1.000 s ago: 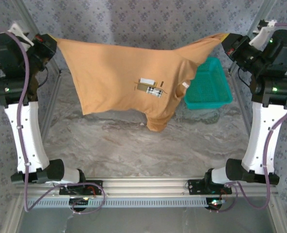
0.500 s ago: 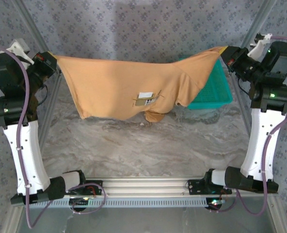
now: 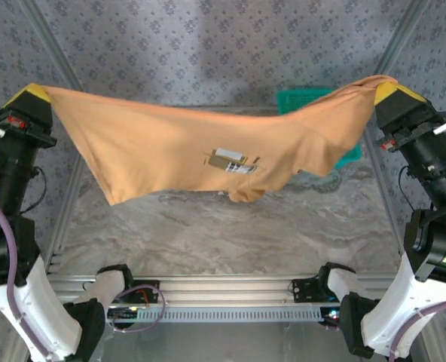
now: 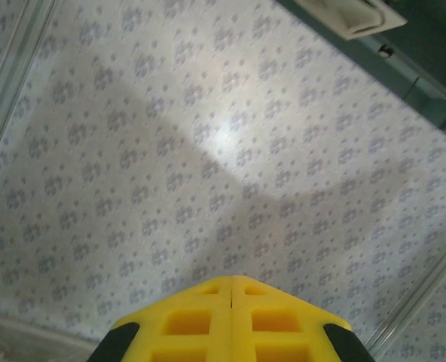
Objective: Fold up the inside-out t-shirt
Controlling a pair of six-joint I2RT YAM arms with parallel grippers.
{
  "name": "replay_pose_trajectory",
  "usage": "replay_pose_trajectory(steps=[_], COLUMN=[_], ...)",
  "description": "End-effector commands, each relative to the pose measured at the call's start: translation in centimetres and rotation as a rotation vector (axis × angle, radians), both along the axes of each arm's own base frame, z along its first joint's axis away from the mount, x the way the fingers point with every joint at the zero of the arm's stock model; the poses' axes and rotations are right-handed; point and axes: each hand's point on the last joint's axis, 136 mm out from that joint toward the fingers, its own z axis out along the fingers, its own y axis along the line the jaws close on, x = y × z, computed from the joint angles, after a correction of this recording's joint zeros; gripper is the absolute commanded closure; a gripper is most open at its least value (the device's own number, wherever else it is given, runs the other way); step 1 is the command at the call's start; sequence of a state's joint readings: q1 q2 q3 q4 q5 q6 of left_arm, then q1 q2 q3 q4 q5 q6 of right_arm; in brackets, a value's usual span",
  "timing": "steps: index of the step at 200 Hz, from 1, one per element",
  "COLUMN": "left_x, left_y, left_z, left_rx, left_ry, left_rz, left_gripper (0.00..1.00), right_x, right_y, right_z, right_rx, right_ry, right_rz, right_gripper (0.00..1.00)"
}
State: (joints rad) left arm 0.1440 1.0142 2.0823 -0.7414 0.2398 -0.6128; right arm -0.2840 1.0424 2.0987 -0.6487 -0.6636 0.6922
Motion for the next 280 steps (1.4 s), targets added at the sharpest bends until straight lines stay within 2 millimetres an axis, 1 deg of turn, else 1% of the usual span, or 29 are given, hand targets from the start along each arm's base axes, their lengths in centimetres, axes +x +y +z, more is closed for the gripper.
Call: replay_pose_trajectory(steps=[1, 4, 7, 13, 14, 18, 24, 43, 59, 71, 93, 139, 157, 191, 213, 237, 249, 258, 271, 280], left_x=[6.2, 6.6, 7.6, 8.9, 9.1, 9.9, 11.1, 14.2, 15.6, 15.8, 15.6, 14.9, 14.9, 15.9, 16.0, 15.4, 14.9, 14.5, 13.3, 12.0], left_y=[0.7, 0.7, 0.7, 0.9, 0.9, 1.0, 1.2, 1.3, 1.4, 1.5, 1.8, 1.7, 1.7, 1.7, 1.5, 1.4, 1.6, 1.7, 2.2, 2.4], left_z=[-4.2, -4.6, -5.8, -7.7, -7.7, -8.5, -10.3, -14.9, -17.0, -17.4, -16.6, -14.9, -15.0, -15.6, -15.5, -14.8, -13.9, -12.9, -10.8, -8.7], left_rx=[0.000, -0.003, -0.010, -0.021, -0.021, -0.027, -0.038, -0.071, -0.092, -0.098, -0.094, -0.076, -0.063, -0.058, -0.064, -0.064, -0.063, -0.059, -0.042, -0.025], left_ry=[0.148, 0.158, 0.189, 0.236, 0.229, 0.242, 0.280, 0.387, 0.431, 0.431, 0.407, 0.378, 0.384, 0.415, 0.416, 0.399, 0.380, 0.355, 0.313, 0.268], left_rz=[-0.013, -0.019, -0.022, -0.027, -0.029, -0.029, -0.032, -0.052, -0.061, -0.056, -0.039, -0.036, -0.033, -0.046, -0.057, -0.056, -0.045, -0.028, 0.009, 0.037], left_gripper=[1.00, 1.00, 1.00, 1.00, 1.00, 1.00, 1.00, 1.00, 1.00, 1.00, 1.00, 1.00, 1.00, 1.00, 1.00, 1.00, 1.00, 1.00, 1.00, 1.00], right_x=[8.2, 8.7, 9.3, 10.3, 10.4, 11.1, 11.9, 14.2, 15.4, 15.7, 15.9, 15.5, 15.7, 16.4, 16.1, 15.6, 15.3, 14.6, 13.2, 11.9], right_y=[-2.3, -2.3, -2.4, -2.5, -2.5, -2.6, -2.7, -2.9, -3.0, -3.1, -3.3, -2.8, -2.7, -2.0, -1.8, -2.0, -2.1, -2.1, -2.6, -2.9], right_z=[-5.2, -5.6, -6.2, -7.3, -7.5, -8.3, -9.6, -13.1, -14.8, -15.2, -14.7, -12.7, -12.3, -12.2, -11.9, -11.1, -10.4, -9.2, -6.8, -4.8], right_rx=[0.090, 0.097, 0.106, 0.126, 0.129, 0.137, 0.149, 0.160, 0.162, 0.159, 0.149, 0.139, 0.137, 0.136, 0.130, 0.123, 0.125, 0.118, 0.104, 0.097], right_ry=[0.207, 0.212, 0.222, 0.246, 0.249, 0.265, 0.295, 0.381, 0.427, 0.440, 0.422, 0.370, 0.361, 0.374, 0.373, 0.354, 0.343, 0.325, 0.268, 0.216], right_rz=[0.020, 0.029, 0.037, 0.051, 0.052, 0.057, 0.060, 0.061, 0.062, 0.054, 0.038, 0.058, 0.060, 0.093, 0.091, 0.068, 0.068, 0.068, 0.045, 0.025], right_gripper=[1.00, 1.00, 1.00, 1.00, 1.00, 1.00, 1.00, 1.00, 1.00, 1.00, 1.00, 1.00, 1.00, 1.00, 1.00, 1.00, 1.00, 1.00, 1.00, 1.00])
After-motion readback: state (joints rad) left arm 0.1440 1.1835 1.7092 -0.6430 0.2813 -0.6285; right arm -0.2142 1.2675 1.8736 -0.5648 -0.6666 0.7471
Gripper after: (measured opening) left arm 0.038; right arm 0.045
